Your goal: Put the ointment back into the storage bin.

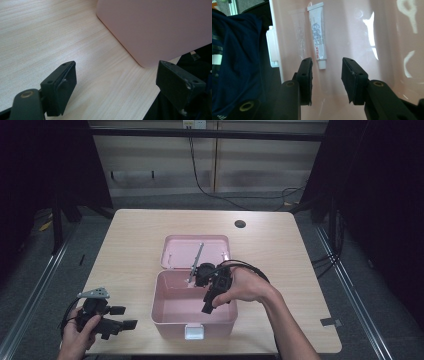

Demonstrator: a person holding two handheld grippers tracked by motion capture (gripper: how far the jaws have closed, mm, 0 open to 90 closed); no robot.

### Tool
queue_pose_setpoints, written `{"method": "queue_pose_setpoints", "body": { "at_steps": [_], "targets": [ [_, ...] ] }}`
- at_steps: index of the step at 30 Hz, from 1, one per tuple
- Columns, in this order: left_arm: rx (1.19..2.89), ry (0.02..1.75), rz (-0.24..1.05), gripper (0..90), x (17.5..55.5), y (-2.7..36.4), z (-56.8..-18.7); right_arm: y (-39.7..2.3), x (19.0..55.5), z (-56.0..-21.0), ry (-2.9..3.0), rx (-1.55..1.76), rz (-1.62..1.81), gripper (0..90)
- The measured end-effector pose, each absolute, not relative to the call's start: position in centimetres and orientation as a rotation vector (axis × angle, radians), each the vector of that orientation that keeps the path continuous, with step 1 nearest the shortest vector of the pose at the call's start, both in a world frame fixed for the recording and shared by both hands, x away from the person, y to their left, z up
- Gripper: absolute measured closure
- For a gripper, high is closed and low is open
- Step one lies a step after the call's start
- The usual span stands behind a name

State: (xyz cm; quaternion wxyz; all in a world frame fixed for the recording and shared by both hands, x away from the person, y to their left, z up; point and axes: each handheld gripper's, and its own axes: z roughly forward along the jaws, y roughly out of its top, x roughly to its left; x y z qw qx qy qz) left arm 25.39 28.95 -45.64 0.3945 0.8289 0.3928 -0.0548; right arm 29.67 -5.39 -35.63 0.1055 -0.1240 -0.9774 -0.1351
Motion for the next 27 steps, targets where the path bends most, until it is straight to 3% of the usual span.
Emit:
{"method": "queue_pose_setpoints", "body": {
  "at_steps": [27],
  "targets": [
    [2.102,1.001,-0.140,16.7,25.4,28.9,-45.7,-10.6,28.3,-32.3,-2.922,-0.520,-0.519,56.0]
  ]
}}
